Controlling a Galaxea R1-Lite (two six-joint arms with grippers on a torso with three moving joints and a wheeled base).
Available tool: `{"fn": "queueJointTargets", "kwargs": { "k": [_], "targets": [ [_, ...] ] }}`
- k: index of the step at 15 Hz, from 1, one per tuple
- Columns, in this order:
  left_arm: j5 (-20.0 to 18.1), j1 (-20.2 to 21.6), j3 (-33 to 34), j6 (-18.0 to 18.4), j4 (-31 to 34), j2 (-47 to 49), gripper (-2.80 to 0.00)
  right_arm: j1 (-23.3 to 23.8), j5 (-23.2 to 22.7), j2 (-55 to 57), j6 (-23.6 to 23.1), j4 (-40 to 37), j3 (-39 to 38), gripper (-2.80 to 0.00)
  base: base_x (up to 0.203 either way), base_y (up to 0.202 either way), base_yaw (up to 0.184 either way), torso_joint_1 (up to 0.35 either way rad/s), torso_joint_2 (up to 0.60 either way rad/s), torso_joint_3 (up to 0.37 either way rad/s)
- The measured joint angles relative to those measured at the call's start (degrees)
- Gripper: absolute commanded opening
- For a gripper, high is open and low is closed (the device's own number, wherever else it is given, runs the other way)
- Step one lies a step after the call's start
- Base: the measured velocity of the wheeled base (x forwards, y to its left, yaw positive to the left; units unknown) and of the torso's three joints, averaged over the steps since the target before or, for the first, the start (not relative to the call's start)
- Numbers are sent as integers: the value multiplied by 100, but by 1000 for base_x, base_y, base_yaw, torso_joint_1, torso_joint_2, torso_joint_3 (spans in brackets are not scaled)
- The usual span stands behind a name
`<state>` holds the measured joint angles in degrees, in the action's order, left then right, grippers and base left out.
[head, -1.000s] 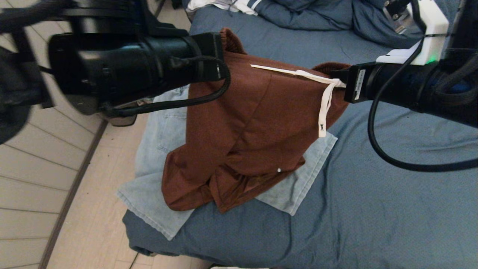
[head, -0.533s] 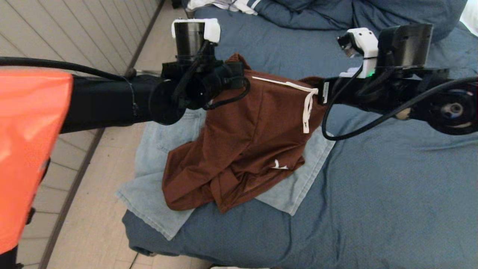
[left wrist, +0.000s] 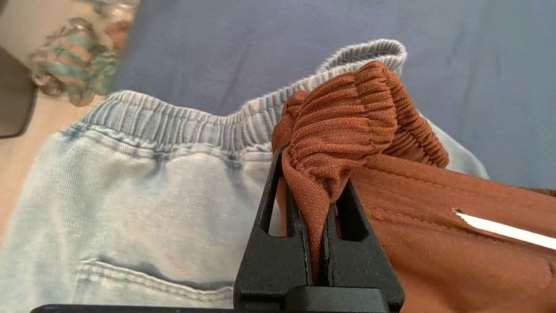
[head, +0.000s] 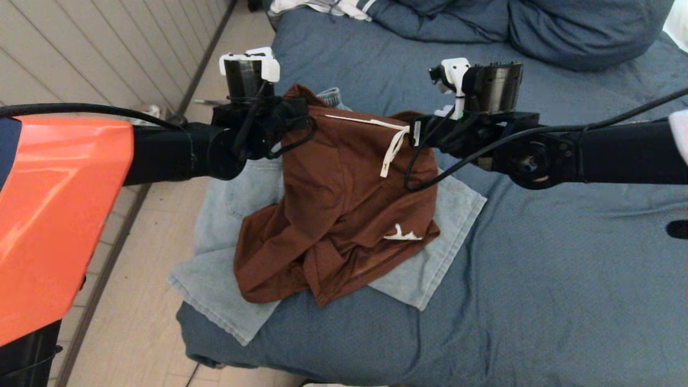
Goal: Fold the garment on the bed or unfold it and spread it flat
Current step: Unford the brown shorts
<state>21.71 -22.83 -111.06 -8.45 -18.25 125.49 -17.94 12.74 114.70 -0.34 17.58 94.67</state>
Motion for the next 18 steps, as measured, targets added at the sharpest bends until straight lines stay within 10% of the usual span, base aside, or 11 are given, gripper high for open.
{"fn": "queueJointTargets", "kwargs": {
  "k": [1,2,18],
  "targets": [
    [-5,45,-2,41,-2,11,-280,-2,94,159,34,15,171,0,0,0,0,0,0,0],
    [104,75,-2,107,-2,23,0,-2,236,277,59,19,284,0,0,0,0,0,0,0],
    [480,18,818,-162,23,-509,0,-15,91,94,270,-182,112,0,0,0,0,0,0,0]
  ]
}}
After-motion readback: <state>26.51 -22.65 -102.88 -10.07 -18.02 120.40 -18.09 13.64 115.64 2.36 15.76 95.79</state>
